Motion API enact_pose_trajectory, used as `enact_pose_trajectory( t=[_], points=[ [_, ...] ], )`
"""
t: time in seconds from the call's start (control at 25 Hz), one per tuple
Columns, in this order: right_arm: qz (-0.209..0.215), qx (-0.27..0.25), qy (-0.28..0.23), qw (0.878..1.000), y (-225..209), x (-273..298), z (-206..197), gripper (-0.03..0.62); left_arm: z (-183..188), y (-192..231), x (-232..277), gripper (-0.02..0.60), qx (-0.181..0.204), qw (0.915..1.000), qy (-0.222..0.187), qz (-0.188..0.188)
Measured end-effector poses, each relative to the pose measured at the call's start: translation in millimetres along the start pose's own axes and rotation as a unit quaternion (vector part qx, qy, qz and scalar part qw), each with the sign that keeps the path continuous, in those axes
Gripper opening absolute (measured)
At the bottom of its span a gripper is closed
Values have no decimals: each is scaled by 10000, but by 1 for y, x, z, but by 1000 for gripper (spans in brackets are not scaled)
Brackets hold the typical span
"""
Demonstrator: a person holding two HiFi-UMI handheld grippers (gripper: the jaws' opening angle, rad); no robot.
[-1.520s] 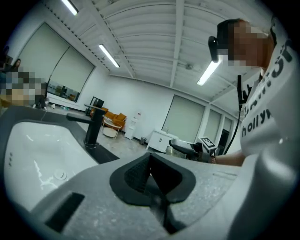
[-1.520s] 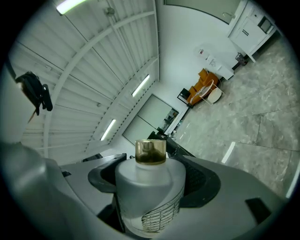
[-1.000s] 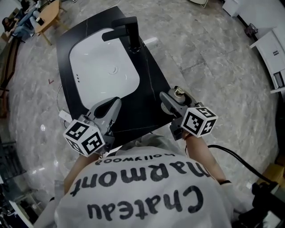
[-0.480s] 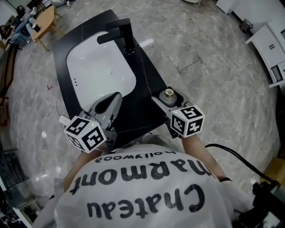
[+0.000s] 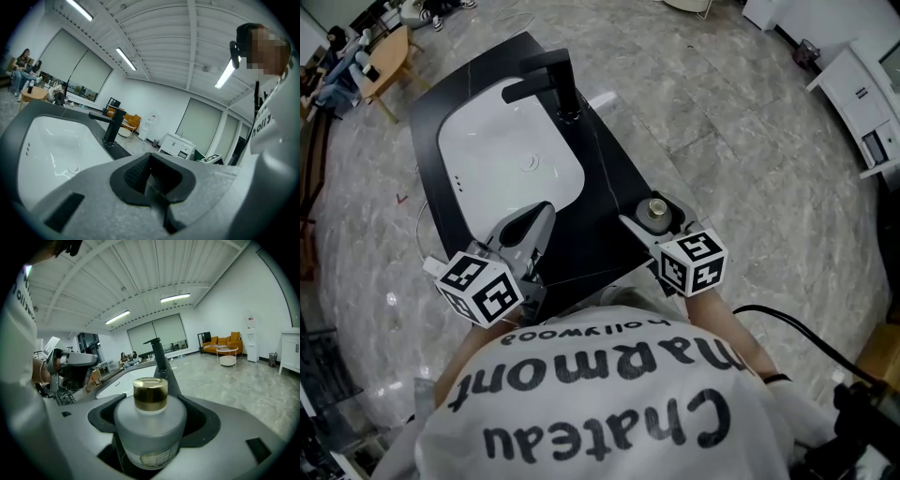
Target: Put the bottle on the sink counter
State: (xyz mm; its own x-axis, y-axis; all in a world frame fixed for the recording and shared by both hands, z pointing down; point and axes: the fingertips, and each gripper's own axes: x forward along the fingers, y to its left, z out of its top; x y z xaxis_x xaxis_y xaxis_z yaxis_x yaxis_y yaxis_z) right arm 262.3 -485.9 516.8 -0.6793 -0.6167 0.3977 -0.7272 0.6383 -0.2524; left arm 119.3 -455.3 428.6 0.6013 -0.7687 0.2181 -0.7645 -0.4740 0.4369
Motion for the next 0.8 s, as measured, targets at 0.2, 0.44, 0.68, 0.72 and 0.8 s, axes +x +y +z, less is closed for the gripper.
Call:
enact_pose_trajectory(
  t=[0.2, 0.44, 0.68, 0.72, 0.8],
  points=[
    [-62, -128, 51, 9999, 2, -2, -3, 347, -3, 3, -3, 14, -69, 10000, 12, -27],
    [-151, -436, 198, 9987, 5, -4, -10, 347, -4, 4, -3, 15, -112, 9999, 0, -60],
    [-152, -635, 291, 9974, 10, -5, -14, 347, -2, 4, -8, 15, -85, 9999, -55, -53],
    [-153, -668, 306, 9972, 11, -5, -14, 347, -2, 5, -9, 14, -87, 9999, -65, -42],
    [-141, -817, 365, 9959, 13, -4, -16, 348, -3, 5, -12, 14, -94, 9999, -102, -27]
  ],
)
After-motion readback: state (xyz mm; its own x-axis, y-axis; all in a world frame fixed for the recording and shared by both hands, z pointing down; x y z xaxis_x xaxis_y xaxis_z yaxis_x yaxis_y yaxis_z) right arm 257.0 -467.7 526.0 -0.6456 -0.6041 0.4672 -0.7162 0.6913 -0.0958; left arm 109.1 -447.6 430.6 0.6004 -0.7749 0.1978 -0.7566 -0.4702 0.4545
